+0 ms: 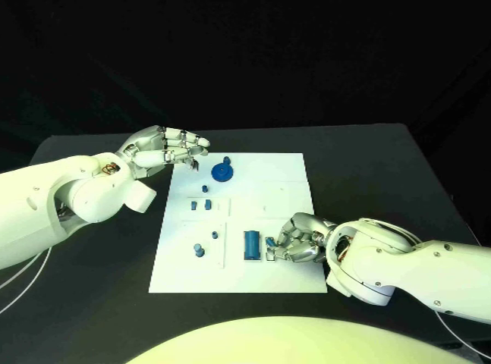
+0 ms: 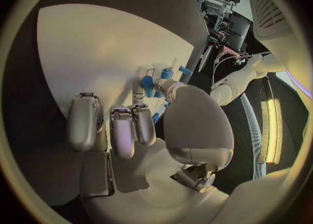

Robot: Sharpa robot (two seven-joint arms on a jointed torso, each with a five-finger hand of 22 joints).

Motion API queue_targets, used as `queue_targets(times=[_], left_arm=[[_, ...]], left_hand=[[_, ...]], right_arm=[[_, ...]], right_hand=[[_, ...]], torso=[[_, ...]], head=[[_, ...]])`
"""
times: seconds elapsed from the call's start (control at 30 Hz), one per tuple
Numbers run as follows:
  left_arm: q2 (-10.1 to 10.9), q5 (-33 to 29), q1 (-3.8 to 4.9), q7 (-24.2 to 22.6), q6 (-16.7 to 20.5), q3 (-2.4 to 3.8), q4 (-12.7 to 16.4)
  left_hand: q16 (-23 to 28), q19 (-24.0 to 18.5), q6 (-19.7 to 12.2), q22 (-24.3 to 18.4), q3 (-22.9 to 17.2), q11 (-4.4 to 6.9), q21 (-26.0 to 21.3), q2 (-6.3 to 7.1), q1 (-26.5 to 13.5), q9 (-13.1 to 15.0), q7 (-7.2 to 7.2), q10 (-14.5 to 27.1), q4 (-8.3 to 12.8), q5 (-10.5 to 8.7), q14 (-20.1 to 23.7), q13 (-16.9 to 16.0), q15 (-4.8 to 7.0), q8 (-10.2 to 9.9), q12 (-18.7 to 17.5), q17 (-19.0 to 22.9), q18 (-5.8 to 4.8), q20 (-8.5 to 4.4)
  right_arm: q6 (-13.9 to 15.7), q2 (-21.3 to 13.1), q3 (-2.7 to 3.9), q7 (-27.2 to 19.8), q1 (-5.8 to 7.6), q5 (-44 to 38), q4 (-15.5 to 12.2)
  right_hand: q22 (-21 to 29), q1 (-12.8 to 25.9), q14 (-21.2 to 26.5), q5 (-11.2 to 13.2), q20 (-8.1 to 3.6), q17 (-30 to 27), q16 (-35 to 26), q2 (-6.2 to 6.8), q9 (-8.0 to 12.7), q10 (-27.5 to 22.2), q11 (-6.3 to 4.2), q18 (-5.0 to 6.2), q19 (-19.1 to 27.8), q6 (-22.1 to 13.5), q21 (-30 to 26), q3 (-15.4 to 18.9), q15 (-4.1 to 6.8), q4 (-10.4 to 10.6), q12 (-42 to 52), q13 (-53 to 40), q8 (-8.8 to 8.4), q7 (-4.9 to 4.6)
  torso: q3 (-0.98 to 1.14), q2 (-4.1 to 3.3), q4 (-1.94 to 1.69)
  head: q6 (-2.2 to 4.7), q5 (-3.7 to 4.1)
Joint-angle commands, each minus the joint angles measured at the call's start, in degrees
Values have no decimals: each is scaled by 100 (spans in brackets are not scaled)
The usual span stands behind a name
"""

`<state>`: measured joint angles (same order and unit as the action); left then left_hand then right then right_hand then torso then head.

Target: Assemble the parts on the task board

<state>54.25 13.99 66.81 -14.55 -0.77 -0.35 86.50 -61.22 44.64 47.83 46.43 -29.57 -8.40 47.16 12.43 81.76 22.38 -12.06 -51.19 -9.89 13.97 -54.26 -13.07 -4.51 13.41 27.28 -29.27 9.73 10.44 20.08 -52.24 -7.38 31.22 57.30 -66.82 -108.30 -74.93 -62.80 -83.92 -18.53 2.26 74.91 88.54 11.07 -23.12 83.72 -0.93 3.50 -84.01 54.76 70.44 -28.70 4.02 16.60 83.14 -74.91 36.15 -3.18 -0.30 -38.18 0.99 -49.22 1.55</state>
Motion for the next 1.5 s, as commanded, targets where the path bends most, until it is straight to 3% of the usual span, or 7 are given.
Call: queue_targets(times=[0.03, 0.17, 0.23, 0.3, 0.53, 1.0, 1.5], left_arm=[[-2, -34, 2, -22, -100, 2, 8], [2, -34, 2, -20, -99, 2, 8], [4, -34, 2, -19, -98, 2, 8], [6, -34, 2, -18, -98, 2, 9], [9, -34, 2, -16, -99, 2, 9], [15, -34, 2, -4, -95, 2, 7], [18, -34, 2, 6, -101, 2, 2]], left_hand=[[-28, 24, -56, -5, 1, -4, -27, -45, -22, 0, 3, 48, -31, 29, 41, 8, -14, 35, 37, 9, 70, 16], [-30, 27, -58, -10, 1, -4, -35, -47, -27, 0, 4, 51, -42, 29, 42, 9, -15, 36, 39, 9, 71, 17], [-30, 27, -58, -10, 1, -4, -35, -47, -27, 0, 4, 51, -43, 29, 42, 9, -15, 36, 40, 9, 71, 17], [-33, 30, -61, -17, 3, -5, -44, -50, -39, 0, 3, 55, -60, 28, 43, 10, -16, 38, 43, 10, 71, 19], [-33, 30, -61, -17, 3, -5, -44, -50, -39, 0, 3, 55, -60, 28, 43, 10, -16, 38, 43, 10, 71, 19], [-36, 34, -64, -25, 4, -5, -56, -55, -52, 0, 3, 60, -81, 29, 44, 11, -17, 40, 47, 10, 71, 20], [-38, 38, -66, -31, 0, -4, -64, -60, -49, 0, 5, 63, -89, 31, 45, 12, -16, 41, 50, 11, 72, 21]], right_arm=[[15, 7, 0, -2, -7, 1, -29], [9, 5, 0, -3, -7, 23, -32], [-30, 1, 0, -7, -7, 30, -27], [-52, -1, 0, -9, -7, 36, -23], [-86, -8, 0, -12, -7, 47, -13], [-119, -58, 0, -57, -7, 98, -33], [-87, -232, 0, -471, -40, 410, -103]], right_hand=[[-1062, 74, -531, -34, -24, 1144, -5, -12, -4, 225, 26, -17, -119, 26, -10, 45, 18, 2, 20, -965, -17, -33], [-1063, 176, -533, -19, -23, 1149, -3, 10, 3, 225, 29, -18, -120, 26, -7, 172, 16, 6, 18, -965, -27, -35], [-1062, 250, -532, -221, -25, 1148, -4, 54, 10, 225, 26, -17, -119, 33, -13, 350, 19, -3, 18, -967, -35, -31], [-1062, 289, -532, -257, -25, 1145, -5, 93, 15, 221, 28, -18, -119, 32, -13, 449, 18, 2, 12, -963, -41, -34], [-1057, 414, -529, -130, -22, 1134, -10, 154, 27, 218, 29, -14, -113, 38, -35, 705, 16, 7, 6, -961, -56, -32], [-1060, 188, -530, -160, -28, 1139, -8, 105, 32, 223, 17, -16, -117, 42, -22, 744, 25, -50, 13, -968, -60, -19], [-1070, 182, -537, -6, -26, 1168, 4, 155, 41, 235, 24, -23, -128, 55, 18, 919, 20, 1, 30, -984, -65, -27]], torso=[[1, -4, 0], [-3, -3, -3], [-3, -2, -1], [-5, 1, 0], [-4, 2, 2], [-4, 3, -2], [-2, -2, -1]], head=[[3, 2], [-2, 6], [-5, 4], [-5, 5], [-7, 14], [-22, 13], [-27, -3]])
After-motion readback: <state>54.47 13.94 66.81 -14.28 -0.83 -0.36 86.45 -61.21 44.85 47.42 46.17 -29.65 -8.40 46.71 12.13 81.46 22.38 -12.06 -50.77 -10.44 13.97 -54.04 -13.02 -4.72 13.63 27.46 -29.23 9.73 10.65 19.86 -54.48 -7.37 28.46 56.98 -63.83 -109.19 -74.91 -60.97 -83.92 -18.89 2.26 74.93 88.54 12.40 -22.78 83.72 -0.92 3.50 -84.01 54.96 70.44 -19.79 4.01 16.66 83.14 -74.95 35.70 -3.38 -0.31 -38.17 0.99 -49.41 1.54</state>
